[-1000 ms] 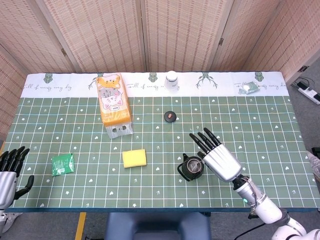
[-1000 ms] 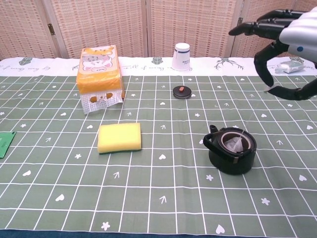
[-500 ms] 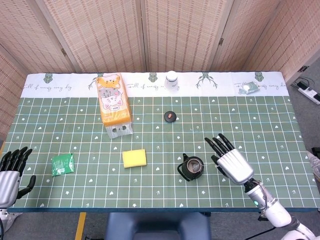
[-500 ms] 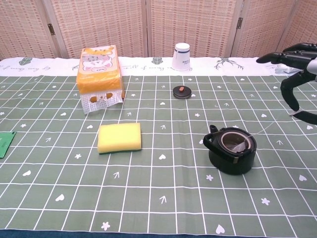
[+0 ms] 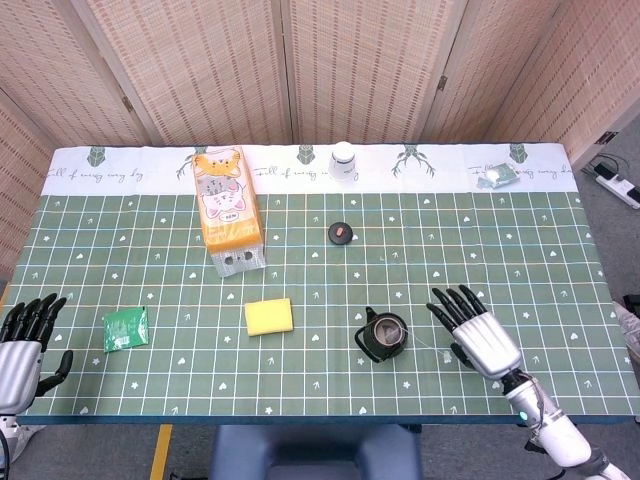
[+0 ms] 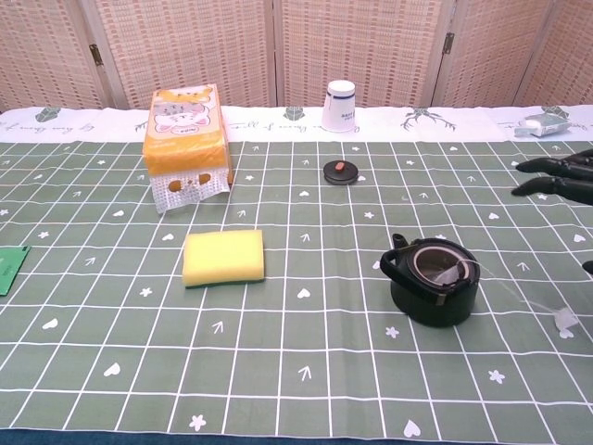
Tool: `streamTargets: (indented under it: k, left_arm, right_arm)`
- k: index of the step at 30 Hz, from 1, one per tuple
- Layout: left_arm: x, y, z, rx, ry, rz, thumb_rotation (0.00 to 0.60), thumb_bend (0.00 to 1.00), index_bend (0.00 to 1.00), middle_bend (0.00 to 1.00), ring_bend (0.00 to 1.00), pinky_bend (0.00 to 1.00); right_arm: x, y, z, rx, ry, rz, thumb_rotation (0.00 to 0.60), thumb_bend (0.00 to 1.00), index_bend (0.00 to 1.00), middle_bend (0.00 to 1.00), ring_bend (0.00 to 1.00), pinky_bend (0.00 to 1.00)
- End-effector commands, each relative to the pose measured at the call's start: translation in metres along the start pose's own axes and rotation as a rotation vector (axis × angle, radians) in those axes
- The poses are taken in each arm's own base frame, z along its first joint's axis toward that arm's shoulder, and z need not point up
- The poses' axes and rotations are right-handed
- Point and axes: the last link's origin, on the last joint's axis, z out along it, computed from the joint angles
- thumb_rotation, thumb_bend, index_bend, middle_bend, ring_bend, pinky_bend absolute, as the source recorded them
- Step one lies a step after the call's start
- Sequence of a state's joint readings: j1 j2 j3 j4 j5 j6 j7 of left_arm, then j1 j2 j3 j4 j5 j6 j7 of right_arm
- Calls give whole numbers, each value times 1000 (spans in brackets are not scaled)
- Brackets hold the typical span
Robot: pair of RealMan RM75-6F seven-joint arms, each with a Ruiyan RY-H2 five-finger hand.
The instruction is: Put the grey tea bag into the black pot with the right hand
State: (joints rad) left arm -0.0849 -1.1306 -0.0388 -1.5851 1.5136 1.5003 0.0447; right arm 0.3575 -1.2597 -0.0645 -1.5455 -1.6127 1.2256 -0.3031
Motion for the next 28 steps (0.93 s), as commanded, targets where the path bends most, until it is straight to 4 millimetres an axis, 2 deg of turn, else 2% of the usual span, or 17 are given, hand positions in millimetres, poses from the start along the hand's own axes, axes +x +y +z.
streamTargets:
  k: [1, 3, 7, 11, 15, 21, 28]
  left_arm:
    - [0, 0, 0, -2, 0, 0, 600, 441, 0, 0, 0, 0]
    - [0, 0, 0, -3, -2, 1, 600, 441, 0, 0, 0, 0]
    - [-2, 1, 1, -6, -12, 6, 600, 441, 0, 0, 0, 0]
    - [-3, 4, 2, -21, -11, 12, 600, 442, 0, 0, 0, 0]
    - [-3, 7, 2, -29, -5, 16, 600, 441, 2, 0, 0, 0]
    - [-11, 13, 5, -43, -22, 37, 600, 442, 3, 2, 0, 0]
    - [-14, 15, 4, -51, -31, 43, 600, 442, 3, 2, 0, 0]
  right_arm:
    - [5, 1, -5, -28, 5, 11, 600, 428, 0, 0, 0, 0]
    - [16, 5, -12, -55, 34, 31, 600, 428, 0, 0, 0, 0]
    - [52, 25, -39, -194, 130, 42, 600, 428, 0, 0, 0, 0]
    - [70, 41, -69, -295, 185, 81, 600, 428, 0, 0, 0, 0]
    - [65, 55, -102, -357, 243, 144, 600, 428, 0, 0, 0, 0]
    - [43, 74, -131, -408, 291, 237, 600, 428, 0, 0, 0, 0]
    - [41, 77, -133, -396, 293, 245, 600, 428, 0, 0, 0, 0]
